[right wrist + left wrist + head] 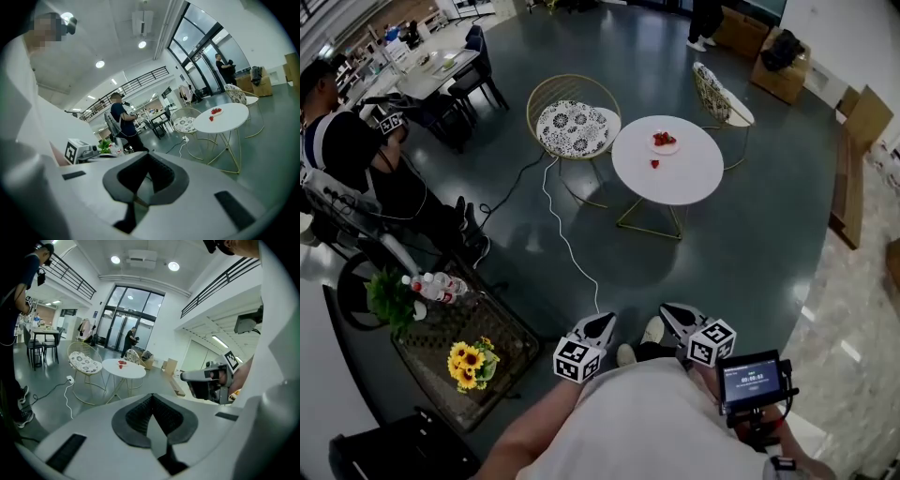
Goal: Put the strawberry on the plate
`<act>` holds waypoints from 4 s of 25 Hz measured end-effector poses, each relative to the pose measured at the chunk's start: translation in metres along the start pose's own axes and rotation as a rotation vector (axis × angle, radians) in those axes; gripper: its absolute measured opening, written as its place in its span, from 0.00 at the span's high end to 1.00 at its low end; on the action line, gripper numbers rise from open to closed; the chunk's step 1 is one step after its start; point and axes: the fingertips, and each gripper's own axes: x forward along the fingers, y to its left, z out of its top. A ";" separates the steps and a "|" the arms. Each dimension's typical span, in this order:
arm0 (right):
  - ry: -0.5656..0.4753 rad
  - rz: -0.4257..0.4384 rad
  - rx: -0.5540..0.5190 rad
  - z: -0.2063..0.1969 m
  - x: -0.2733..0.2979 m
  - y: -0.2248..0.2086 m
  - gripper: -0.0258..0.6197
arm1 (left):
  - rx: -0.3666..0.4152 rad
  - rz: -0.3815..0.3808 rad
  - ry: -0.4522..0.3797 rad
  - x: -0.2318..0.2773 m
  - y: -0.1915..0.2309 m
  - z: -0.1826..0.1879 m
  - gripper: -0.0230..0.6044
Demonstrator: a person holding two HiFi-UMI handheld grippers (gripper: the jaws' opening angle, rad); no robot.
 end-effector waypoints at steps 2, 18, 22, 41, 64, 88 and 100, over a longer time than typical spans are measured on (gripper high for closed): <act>-0.005 0.006 0.004 0.008 0.005 -0.009 0.95 | 0.004 0.004 0.007 0.009 0.005 0.006 0.95; -0.049 0.013 0.020 0.087 0.010 -0.126 0.95 | 0.058 0.008 0.002 0.131 0.013 0.091 0.95; -0.066 0.003 0.023 0.090 0.010 -0.130 0.95 | 0.069 -0.001 0.002 0.138 0.018 0.095 0.95; -0.093 -0.061 0.036 0.102 0.009 -0.147 0.95 | 0.099 -0.051 0.020 0.156 0.030 0.119 0.95; -0.113 -0.188 0.026 0.173 0.099 -0.237 0.95 | 0.131 -0.185 0.049 0.265 0.136 0.182 0.95; -0.132 -0.263 -0.004 0.217 0.127 -0.247 0.95 | 0.125 -0.184 0.031 0.264 0.183 0.220 0.95; -0.106 -0.230 0.003 0.232 0.162 -0.300 0.95 | 0.116 -0.162 0.076 0.318 0.212 0.224 0.95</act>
